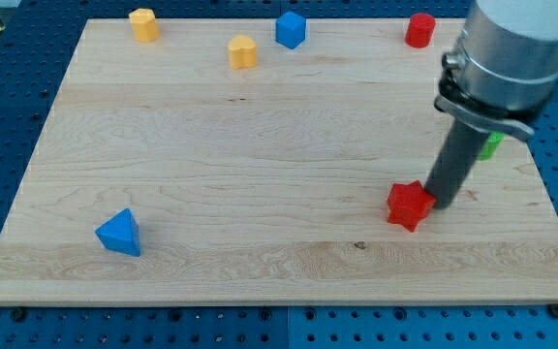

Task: Move the red star to the bottom center

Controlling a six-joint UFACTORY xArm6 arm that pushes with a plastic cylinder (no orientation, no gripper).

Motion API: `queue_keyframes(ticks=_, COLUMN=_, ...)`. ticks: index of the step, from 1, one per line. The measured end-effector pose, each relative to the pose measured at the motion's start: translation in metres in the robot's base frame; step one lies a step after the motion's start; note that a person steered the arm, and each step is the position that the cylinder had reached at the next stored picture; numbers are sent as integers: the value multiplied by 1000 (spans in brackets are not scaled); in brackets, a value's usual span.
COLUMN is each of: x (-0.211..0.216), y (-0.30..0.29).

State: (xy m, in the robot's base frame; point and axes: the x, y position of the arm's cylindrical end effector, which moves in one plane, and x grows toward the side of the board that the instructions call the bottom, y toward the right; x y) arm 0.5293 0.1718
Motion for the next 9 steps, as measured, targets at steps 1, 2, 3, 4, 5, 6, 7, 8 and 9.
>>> queue_keyframes(ticks=1, x=26, y=3)
queue_keyframes(ticks=2, x=18, y=4)
queue_keyframes(ticks=3, x=6, y=11)
queue_keyframes(ticks=4, x=5, y=5)
queue_keyframes(ticks=5, x=5, y=-19)
queue_keyframes(ticks=6, x=3, y=-45)
queue_keyframes(ticks=7, x=-5, y=-61)
queue_keyframes(ticks=8, x=-23, y=-72)
queue_keyframes(ticks=9, x=-23, y=-95)
